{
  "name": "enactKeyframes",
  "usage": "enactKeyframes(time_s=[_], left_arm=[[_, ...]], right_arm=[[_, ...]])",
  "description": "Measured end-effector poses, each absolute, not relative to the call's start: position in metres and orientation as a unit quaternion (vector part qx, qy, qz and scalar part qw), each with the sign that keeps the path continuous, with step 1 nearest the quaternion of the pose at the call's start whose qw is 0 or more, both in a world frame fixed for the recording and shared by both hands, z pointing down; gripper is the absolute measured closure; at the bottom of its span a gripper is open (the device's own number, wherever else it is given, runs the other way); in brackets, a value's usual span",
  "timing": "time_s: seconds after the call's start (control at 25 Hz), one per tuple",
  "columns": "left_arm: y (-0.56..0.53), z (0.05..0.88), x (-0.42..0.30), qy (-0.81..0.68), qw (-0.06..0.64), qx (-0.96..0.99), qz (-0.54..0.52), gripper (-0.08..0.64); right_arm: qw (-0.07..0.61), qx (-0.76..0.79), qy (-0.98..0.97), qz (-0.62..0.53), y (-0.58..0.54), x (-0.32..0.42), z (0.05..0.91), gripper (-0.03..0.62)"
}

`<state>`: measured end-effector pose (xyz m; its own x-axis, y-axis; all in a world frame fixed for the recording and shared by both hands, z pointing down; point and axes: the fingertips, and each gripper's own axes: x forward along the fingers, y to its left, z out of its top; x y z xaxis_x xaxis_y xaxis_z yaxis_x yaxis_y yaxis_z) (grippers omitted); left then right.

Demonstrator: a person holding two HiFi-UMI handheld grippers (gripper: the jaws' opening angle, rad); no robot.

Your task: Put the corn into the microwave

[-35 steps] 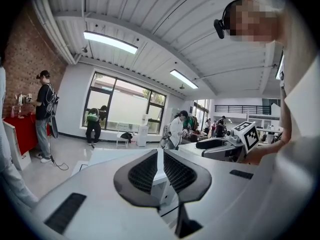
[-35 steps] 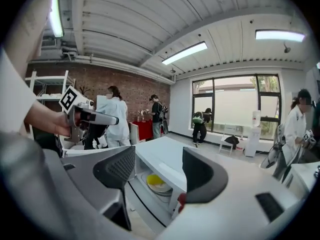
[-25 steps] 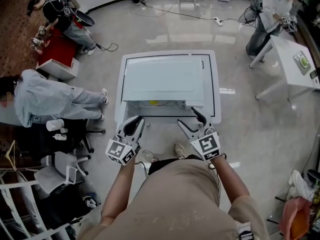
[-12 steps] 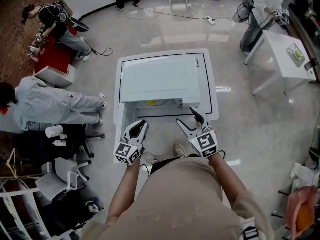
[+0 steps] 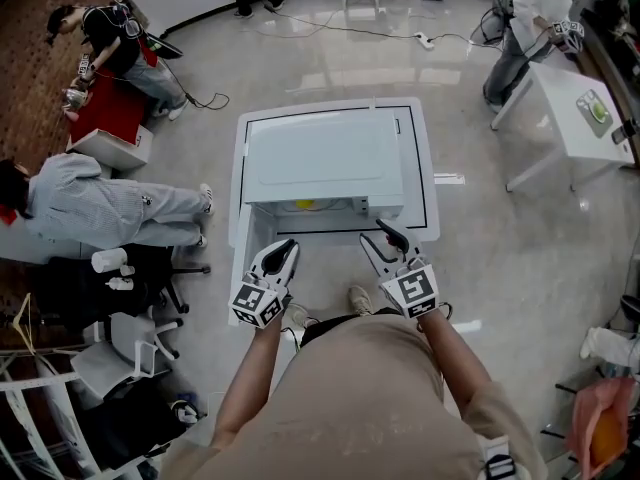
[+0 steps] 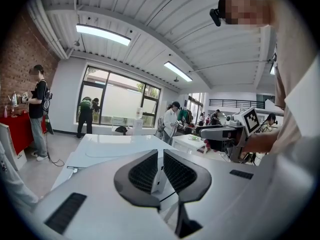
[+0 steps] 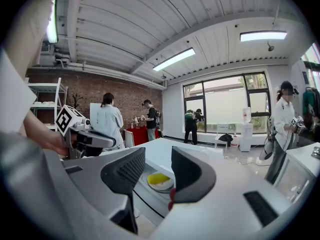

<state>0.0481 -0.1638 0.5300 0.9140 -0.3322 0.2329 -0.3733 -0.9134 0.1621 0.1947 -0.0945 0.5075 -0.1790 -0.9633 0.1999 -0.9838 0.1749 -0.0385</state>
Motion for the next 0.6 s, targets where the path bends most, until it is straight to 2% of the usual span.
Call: enactKeyframes(time_s=[0.32, 0.48, 0.6], left_arm=[[-0.156, 0.528, 0.062, -0.166, 0.120, 0.974, 0.092, 0.520], [-0.149, 0.522, 0.065, -0.158, 0.133, 0.975, 0.081, 0.520], [-0.145, 0.519, 0.067, -0.147, 0.146, 0.976, 0.071, 0.520]], right_arm=[[0.030, 0.630, -0.772, 0.073, -0.095, 0.194, 0.497, 0.431], [-0.006, 0.619, -0.778, 0.107, -0.094, 0.198, 0.504, 0.431], [-0.003, 0.618, -0.778, 0.109, -0.095, 0.199, 0.508, 0.431]])
